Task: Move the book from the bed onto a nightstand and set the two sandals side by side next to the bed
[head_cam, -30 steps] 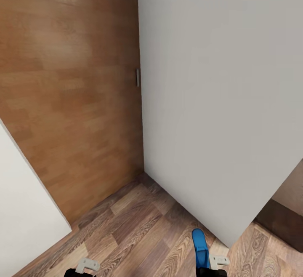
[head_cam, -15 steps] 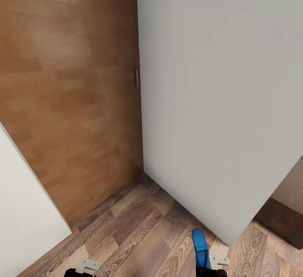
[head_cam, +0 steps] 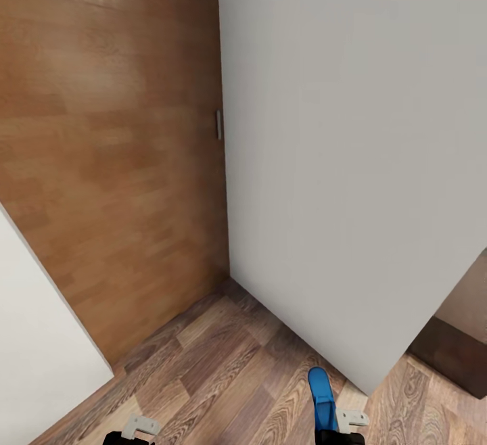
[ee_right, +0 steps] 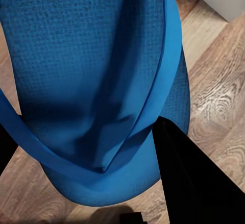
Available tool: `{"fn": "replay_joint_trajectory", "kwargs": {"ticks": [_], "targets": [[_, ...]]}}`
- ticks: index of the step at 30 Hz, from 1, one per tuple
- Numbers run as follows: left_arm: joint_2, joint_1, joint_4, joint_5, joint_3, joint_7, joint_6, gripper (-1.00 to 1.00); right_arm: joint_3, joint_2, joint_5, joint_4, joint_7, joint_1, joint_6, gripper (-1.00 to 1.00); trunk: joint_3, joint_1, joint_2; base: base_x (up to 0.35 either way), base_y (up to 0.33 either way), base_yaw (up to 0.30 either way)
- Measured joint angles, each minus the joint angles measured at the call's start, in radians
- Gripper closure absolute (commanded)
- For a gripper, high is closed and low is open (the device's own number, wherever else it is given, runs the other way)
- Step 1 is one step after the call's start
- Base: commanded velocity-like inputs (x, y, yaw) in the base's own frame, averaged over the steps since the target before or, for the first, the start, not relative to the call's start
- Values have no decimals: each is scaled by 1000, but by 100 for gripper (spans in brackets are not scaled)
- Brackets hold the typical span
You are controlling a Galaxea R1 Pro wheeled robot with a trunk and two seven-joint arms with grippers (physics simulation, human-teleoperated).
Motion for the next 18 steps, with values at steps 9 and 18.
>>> {"fn": "replay_joint_trajectory", "kwargs": {"ticks": [9, 18], "targets": [[0, 0, 0, 0, 0, 0, 0, -100, -1, -1, -1, 0, 1, 0, 0, 100, 0, 0, 0, 1, 2, -74], [0, 0, -1, 0, 0, 0, 0, -100, 0, -1, 0, 0, 0, 0, 0, 100, 0, 0, 0, 0, 0, -170]]}}
